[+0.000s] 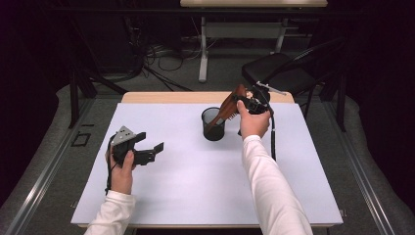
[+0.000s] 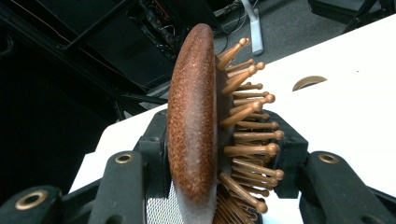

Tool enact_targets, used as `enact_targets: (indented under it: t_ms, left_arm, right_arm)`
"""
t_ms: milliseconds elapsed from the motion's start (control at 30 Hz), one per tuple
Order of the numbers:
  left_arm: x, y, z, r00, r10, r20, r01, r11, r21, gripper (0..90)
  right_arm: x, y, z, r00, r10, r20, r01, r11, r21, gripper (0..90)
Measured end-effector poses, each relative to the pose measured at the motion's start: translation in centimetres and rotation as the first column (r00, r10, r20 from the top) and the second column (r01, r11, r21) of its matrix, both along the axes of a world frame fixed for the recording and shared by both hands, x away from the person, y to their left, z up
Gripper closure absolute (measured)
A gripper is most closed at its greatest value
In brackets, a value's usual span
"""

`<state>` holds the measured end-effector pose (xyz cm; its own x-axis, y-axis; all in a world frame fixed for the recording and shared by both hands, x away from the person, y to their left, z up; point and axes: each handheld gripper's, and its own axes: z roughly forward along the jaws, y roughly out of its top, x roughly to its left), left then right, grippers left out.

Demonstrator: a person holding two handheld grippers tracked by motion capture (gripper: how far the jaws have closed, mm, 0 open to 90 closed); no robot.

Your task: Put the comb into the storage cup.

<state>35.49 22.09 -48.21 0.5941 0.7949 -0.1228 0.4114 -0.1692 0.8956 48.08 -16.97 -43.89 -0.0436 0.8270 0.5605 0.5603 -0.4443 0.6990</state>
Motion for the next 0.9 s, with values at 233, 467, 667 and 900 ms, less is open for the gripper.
enact_targets:
  t_ms: [233,467,667,900]
  left_arm:
    - [0.03,-0.11,-0.08,1.0000,-0.004,-0.003,0.004,1.0000,0.006,16.1]
    - [0.03,-0.08,-0.09,1.0000,-0.003,-0.003,0.003,1.0000,0.004,16.1]
    - [0.05,-0.07,-0.11,1.0000,-0.002,-0.004,0.002,1.0000,0.002,16.1]
    - [0.06,-0.08,-0.16,1.0000,0.000,-0.005,0.000,1.0000,0.001,16.1]
  right_arm:
    - [0.00,-0.28,-0.23,0.9999,-0.004,-0.010,0.004,0.9999,0.016,49.9]
    - [-0.03,-0.37,-0.34,1.0000,0.001,-0.003,-0.001,0.9999,0.015,49.6]
    - [-0.03,-0.43,-0.49,1.0000,0.001,0.010,-0.001,0.9999,0.010,49.0]
    - [-0.06,-0.53,-0.69,0.9998,0.001,0.021,-0.001,0.9999,0.010,48.0]
